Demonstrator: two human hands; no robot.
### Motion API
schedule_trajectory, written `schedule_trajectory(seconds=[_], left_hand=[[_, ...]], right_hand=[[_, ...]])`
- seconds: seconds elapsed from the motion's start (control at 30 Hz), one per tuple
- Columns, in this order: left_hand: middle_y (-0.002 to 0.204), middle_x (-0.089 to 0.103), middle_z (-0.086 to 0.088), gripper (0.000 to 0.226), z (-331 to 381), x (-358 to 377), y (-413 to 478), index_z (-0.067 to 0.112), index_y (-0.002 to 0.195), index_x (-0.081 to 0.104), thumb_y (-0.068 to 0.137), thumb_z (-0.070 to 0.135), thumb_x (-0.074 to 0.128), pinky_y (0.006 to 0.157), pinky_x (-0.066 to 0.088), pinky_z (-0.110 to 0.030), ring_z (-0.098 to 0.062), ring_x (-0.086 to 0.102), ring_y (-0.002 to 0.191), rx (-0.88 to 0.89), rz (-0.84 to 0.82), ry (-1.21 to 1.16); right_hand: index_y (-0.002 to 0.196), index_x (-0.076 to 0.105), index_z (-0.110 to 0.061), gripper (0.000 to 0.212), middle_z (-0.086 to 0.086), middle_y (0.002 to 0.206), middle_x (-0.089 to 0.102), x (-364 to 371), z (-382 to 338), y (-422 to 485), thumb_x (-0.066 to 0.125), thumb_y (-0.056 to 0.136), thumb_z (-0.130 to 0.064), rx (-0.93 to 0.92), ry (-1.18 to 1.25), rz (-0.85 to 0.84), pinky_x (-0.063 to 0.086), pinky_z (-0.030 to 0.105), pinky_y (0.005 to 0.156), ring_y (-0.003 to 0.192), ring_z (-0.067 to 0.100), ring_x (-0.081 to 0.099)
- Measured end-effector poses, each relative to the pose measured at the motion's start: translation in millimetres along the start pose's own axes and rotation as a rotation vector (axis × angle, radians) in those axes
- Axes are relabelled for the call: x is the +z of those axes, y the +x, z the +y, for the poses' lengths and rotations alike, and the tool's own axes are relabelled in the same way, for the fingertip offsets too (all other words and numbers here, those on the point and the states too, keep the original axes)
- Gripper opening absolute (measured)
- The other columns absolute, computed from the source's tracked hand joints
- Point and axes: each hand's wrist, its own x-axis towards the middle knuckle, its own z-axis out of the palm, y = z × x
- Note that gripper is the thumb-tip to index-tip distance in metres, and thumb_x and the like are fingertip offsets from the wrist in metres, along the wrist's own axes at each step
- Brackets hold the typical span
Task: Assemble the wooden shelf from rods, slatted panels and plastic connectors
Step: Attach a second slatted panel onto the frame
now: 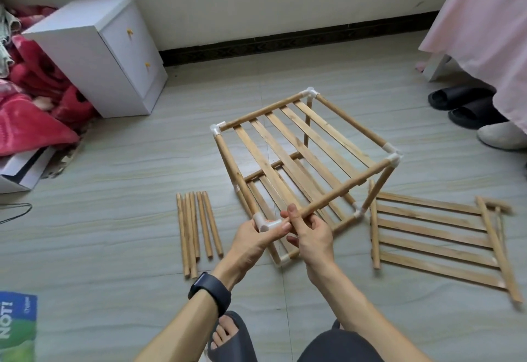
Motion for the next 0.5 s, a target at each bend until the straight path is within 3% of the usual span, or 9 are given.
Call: schedule_trajectory(seconds=[0.07, 0.17, 0.3, 0.4, 0.5], left_hand=[[0.086, 0.076, 0.002, 0.038, 2, 4, -2, 0.019, 0.094, 0.08, 0.082, 0.055, 0.077, 0.071, 0.05, -0.014, 0.0, 0.068, 0.083, 0.02, -0.022, 0.014], [0.096, 0.076, 0.003, 0.043, 3, 7, -4, 0.032, 0.092, 0.081, 0.087, 0.065, 0.053, 0.086, 0.05, -0.033, -0.003, 0.067, 0.085, -0.019, 0.006, -0.011], [0.088, 0.076, 0.014, 0.046, -2, 12, -4, 0.042, 0.075, 0.077, 0.091, 0.062, 0.039, 0.085, 0.041, -0.03, -0.007, 0.066, 0.095, -0.038, 0.082, -0.001], [0.101, 0.075, 0.007, 0.051, -11, 15, -1, 0.03, 0.084, 0.078, 0.105, 0.052, 0.037, 0.086, 0.038, -0.025, -0.007, 0.06, 0.106, -0.04, 0.088, 0.023], [0.109, 0.071, 0.0, 0.05, -17, 16, 5, 0.021, 0.099, 0.073, 0.106, 0.049, 0.033, 0.089, 0.039, -0.027, -0.004, 0.058, 0.105, -0.039, 0.085, 0.038]], right_hand=[[0.1, 0.077, -0.015, 0.049, 0.0, 0.095, 0.079, 2, -1, 4, 0.075, 0.08, -0.059, 0.004, 0.008, -0.006, 0.057, 0.027, 0.073, 0.093, 0.016, 0.076], [0.098, 0.077, -0.014, 0.045, 0.004, 0.091, 0.079, 4, 1, 8, 0.075, 0.083, -0.056, -0.008, 0.0, -0.032, 0.058, 0.025, 0.068, 0.087, 0.021, 0.077], [0.099, 0.076, -0.011, 0.044, 0.006, 0.091, 0.078, 4, 7, 9, 0.075, 0.084, -0.052, -0.018, 0.005, -0.043, 0.059, 0.027, 0.07, 0.089, 0.023, 0.076], [0.102, 0.074, -0.007, 0.048, 0.003, 0.097, 0.079, 6, 9, 10, 0.074, 0.082, -0.051, -0.03, 0.014, -0.029, 0.058, 0.023, 0.07, 0.091, 0.021, 0.076], [0.102, 0.073, -0.01, 0.046, -0.002, 0.1, 0.079, 7, 12, 11, 0.072, 0.085, -0.053, -0.044, -0.027, -0.011, 0.059, 0.025, 0.072, 0.089, 0.018, 0.076]])
